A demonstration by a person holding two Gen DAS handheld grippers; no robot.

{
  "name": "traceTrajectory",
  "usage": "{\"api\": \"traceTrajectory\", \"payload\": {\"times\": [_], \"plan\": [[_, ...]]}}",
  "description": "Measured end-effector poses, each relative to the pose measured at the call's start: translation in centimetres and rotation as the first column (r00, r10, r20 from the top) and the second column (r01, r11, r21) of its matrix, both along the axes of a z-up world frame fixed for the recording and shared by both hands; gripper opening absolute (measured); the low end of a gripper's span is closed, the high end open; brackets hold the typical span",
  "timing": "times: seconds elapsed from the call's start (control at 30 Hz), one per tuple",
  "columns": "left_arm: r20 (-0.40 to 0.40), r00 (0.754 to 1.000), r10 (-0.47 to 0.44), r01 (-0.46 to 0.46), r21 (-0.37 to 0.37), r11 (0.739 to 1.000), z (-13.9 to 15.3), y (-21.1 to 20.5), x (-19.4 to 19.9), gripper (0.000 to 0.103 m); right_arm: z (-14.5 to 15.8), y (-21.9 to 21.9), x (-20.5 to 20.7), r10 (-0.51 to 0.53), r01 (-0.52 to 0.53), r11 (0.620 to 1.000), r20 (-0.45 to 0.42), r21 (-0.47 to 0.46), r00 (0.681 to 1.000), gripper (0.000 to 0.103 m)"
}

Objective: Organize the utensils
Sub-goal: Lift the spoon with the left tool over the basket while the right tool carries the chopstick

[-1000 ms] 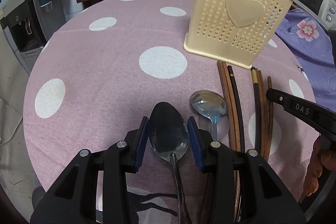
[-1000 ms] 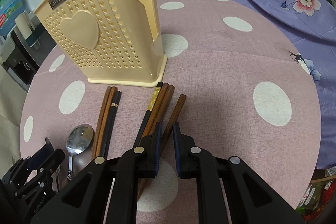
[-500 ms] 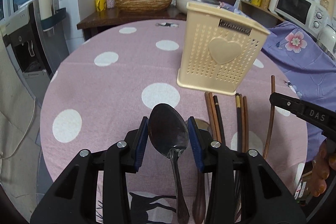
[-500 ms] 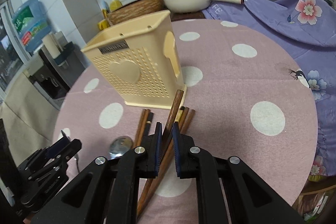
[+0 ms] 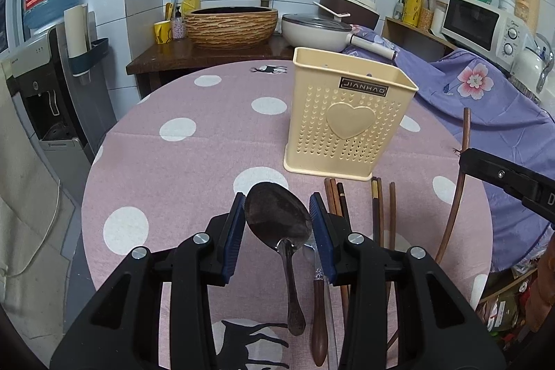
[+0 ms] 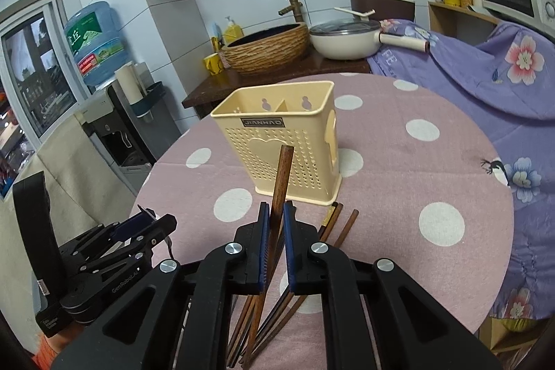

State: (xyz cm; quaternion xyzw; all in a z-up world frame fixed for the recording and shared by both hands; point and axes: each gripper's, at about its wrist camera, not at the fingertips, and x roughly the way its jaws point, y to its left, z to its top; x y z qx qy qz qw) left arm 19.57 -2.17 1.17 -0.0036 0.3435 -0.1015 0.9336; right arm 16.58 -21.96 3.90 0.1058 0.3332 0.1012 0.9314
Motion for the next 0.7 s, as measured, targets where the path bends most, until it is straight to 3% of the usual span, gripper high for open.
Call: {"api": "traceTrajectory", "payload": {"times": [0.7], "plan": [[0.048, 0.999, 0.005, -0.004, -0.019, 1.000, 2.2, 0.5, -0.2, 0.038, 2.8, 0.9, -1.1, 0.051, -0.049, 0.999, 0.087, -0.022, 0.995, 0.007]]}}
